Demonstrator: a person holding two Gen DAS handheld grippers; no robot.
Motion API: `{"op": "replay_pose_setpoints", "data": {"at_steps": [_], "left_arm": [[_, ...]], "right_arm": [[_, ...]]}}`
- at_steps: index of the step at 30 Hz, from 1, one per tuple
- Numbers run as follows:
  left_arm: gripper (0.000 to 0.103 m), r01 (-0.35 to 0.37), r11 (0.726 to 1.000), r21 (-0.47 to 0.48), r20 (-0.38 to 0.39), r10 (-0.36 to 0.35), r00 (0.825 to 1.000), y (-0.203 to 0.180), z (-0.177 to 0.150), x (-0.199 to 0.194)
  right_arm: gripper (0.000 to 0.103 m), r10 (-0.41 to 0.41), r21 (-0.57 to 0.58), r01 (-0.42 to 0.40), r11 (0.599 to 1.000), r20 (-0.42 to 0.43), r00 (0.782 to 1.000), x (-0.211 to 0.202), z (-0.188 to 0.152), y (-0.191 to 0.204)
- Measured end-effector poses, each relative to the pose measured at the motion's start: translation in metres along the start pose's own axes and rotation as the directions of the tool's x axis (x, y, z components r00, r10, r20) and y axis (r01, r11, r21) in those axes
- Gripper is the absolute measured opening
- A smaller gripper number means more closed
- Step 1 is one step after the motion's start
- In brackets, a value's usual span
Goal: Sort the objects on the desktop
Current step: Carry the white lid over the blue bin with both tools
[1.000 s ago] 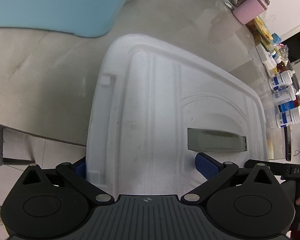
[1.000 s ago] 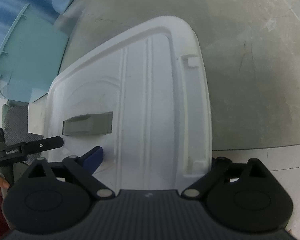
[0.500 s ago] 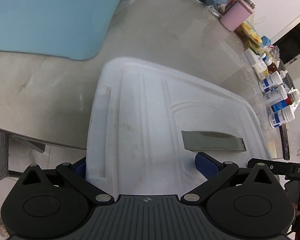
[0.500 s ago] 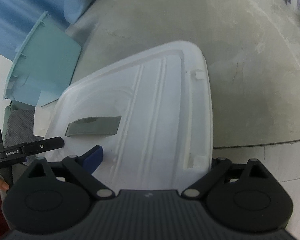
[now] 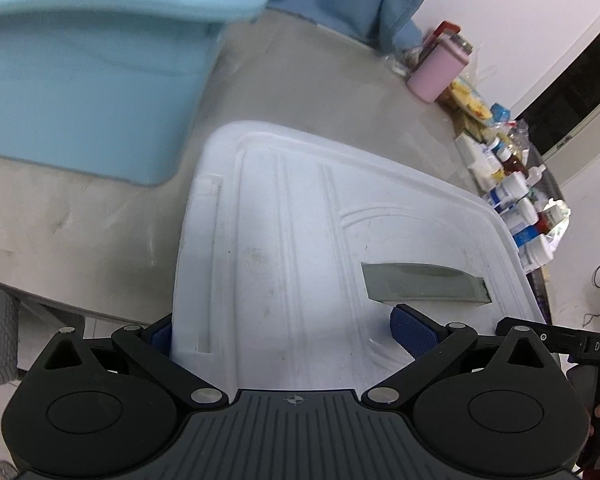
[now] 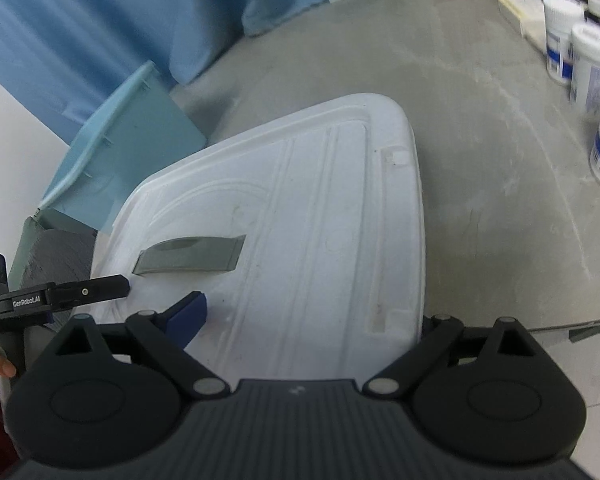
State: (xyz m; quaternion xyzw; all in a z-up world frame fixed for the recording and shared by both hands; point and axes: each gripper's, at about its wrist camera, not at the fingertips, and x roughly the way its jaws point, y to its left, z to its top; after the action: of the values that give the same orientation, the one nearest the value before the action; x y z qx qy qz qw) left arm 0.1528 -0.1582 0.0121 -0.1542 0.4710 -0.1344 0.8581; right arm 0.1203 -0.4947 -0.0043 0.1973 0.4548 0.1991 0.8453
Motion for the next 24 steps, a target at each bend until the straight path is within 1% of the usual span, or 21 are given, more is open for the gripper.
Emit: {"op": "replay_pose_setpoints", "data": {"at_steps": [7,13,17,20,24], "left_arm": [[0.103,-0.002,0.999,0.032,0.042,0.001,0.999,-0.012,0.002,-0.035],[0.103,0.023,0.999,0.046,0.053,-0.026,0.998,-0.001,-0.006,-0.061],[0.103,0.041,0.998,0.054,0.061,-0.044,0.997,0.007,-0.011,-0.078],[0.103,0.054,0.997,0.060,0.059,-0.057,0.997,0.031,-0.020,-0.089],[0.103,0.059,0.995,0.075,0.063,-0.064,0.996,0.055,-0.031,-0.119]], "right_arm": [[0.095,0.020,-0.012,-0.019,1.000,0.045,0.999,-0.018,-0.005,0.017],[0.095,0.011,-0.015,-0.010,1.000,0.072,0.997,-0.029,-0.020,0.034],[0.095,-0.009,-0.021,0.011,1.000,0.091,0.996,-0.033,-0.035,0.056],[0.095,-0.018,-0.014,0.020,1.000,0.102,0.995,-0.034,-0.048,0.078],[0.095,-0.021,-0.009,0.022,1.000,0.115,0.993,-0.032,-0.067,0.110]]}}
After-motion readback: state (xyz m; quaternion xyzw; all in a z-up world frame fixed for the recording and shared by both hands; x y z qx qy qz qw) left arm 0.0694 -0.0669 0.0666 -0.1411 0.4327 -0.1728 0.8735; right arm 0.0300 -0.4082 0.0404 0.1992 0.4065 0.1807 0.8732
